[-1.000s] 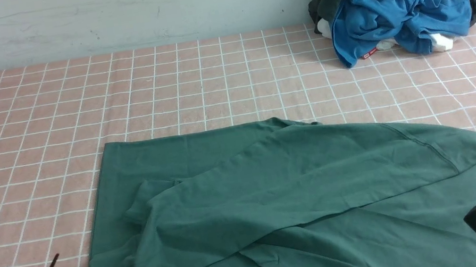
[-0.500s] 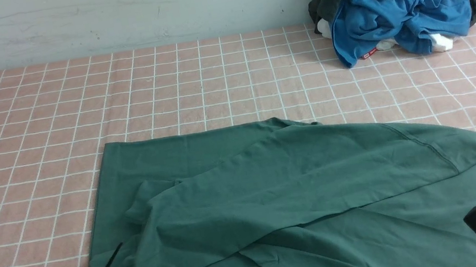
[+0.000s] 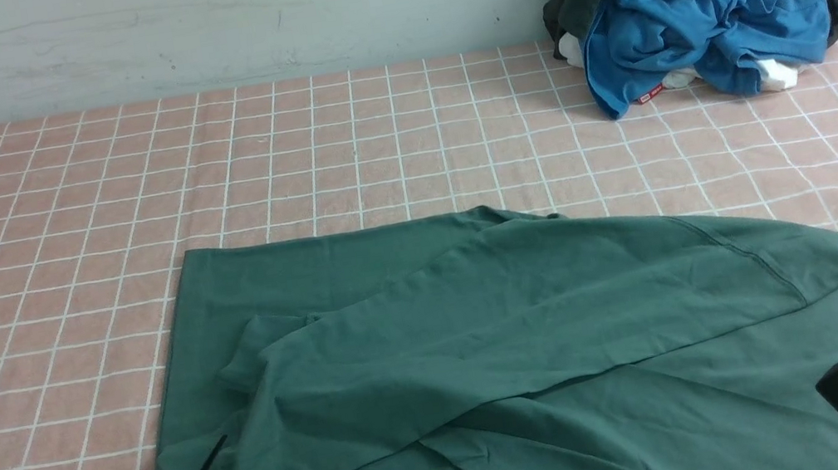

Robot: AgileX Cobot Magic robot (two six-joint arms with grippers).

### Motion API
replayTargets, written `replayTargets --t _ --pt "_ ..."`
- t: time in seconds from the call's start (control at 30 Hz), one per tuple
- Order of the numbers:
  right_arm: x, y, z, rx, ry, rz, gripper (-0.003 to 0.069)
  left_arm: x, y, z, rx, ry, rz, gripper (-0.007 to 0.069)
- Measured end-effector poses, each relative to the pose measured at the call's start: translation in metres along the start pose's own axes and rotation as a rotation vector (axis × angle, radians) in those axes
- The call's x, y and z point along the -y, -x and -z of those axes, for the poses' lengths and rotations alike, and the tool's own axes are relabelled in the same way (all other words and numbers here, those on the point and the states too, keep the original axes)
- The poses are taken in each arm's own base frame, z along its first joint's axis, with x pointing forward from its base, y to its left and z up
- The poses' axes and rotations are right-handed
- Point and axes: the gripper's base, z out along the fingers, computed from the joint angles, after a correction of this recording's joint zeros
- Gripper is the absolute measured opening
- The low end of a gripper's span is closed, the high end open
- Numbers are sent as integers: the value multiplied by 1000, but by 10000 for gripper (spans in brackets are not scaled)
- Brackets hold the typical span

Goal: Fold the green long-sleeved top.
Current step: Use both arms simultaneously to clamp the lower edge of the clothing fabric

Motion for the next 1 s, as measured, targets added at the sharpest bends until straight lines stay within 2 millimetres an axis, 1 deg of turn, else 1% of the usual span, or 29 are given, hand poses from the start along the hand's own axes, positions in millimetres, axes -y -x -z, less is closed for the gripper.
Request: replayTargets --t 0.07,0.23,0.4,0.5,0.77,0.9,0.97,1.0 --pt "0 0 0 0 0 0 282 0 1 0 6 2 2 86" --pt "0 0 0 0 0 1 282 -1 0 1 19 15 -7 58" --pt "0 0 0 0 0 3 282 -4 -2 6 -9 35 -11 58" --pt "0 0 0 0 0 4 282 -6 -1 14 -1 40 -7 58" --pt "0 0 0 0 0 4 282 -5 -1 13 6 32 -9 58" --pt "0 0 0 0 0 4 282 -2 -1 13 2 -4 -31 58" --pt "0 0 0 0 1 4 282 0 -1 13 -2 -23 -40 62" --pt "0 0 0 0 3 3 282 1 -2 14 -2 -41 -55 80"
